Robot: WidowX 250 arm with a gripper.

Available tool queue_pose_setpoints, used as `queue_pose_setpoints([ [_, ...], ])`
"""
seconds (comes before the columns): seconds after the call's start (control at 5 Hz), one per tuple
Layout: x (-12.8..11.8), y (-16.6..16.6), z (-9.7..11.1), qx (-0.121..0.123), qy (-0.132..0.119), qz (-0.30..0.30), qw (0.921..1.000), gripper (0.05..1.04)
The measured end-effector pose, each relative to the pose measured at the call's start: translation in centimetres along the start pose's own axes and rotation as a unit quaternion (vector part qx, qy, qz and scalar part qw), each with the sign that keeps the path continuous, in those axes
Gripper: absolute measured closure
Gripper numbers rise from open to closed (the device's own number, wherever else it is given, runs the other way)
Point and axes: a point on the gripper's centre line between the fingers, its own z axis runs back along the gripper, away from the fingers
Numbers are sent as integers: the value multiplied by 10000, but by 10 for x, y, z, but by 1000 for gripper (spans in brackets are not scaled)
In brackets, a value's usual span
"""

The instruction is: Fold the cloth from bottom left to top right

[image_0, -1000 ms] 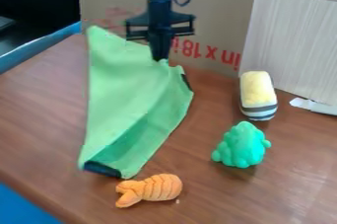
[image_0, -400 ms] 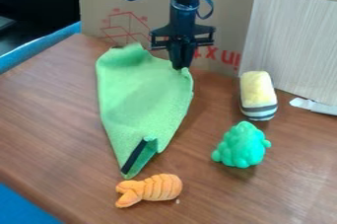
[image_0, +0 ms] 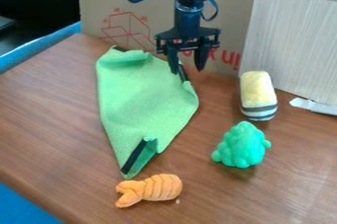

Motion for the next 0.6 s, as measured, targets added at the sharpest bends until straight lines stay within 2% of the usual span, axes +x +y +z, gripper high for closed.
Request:
queue_pose_setpoints([
  [0.2, -4, 3, 13, -171, 59, -82, 9998, 81],
  [0.4, 1, 23, 43, -340, -94, -185, 9992, 80],
  [0.6, 8, 64, 78, -479, 76, -321, 9983, 83],
])
